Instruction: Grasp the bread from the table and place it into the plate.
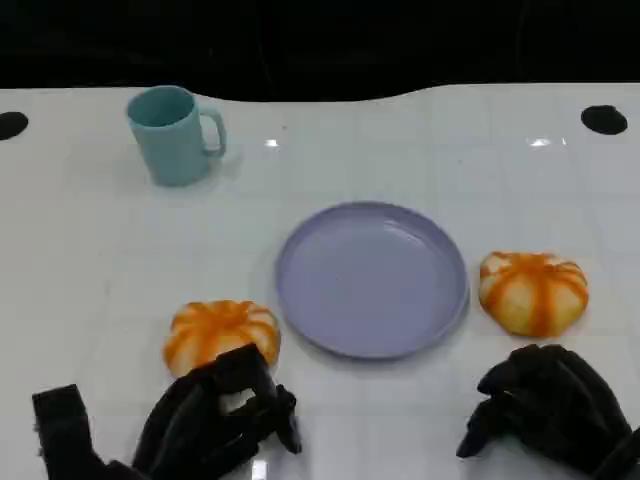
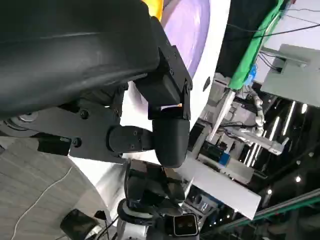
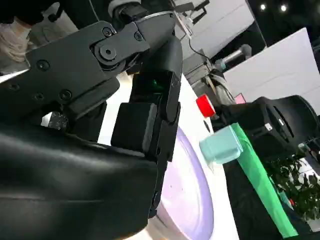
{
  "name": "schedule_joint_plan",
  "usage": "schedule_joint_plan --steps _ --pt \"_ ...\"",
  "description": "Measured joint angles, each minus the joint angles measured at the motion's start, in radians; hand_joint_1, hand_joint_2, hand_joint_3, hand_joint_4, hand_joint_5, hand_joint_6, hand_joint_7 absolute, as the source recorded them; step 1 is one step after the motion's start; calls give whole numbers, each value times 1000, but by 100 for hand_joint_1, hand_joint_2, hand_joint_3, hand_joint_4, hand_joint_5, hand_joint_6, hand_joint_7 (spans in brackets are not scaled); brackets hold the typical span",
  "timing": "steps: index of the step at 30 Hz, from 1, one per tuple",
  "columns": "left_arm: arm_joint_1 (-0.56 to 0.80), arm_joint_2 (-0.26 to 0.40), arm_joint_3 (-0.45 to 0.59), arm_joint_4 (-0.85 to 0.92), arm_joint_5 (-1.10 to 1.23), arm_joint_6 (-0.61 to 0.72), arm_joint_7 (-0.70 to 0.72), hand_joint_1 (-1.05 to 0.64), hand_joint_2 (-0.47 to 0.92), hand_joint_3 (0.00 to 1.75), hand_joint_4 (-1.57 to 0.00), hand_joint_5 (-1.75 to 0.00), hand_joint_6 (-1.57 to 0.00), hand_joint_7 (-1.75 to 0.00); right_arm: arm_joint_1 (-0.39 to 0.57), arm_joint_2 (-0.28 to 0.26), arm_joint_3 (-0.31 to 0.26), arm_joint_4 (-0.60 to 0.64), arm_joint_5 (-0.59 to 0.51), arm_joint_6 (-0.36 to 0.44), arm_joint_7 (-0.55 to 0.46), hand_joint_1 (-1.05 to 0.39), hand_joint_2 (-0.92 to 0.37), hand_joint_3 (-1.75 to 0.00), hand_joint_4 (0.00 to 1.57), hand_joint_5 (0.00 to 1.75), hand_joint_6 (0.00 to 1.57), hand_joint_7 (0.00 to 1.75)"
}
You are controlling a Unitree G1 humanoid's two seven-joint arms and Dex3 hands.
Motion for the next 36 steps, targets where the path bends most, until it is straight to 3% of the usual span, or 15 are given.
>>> schedule_joint_plan --steps 36 --pt "-2 -3 1 12 0 -18 -4 -57 92 23 -67 -174 -72 -137 4 -3 3 -9 1 8 -2 -64 -72 0 157 31 157 4"
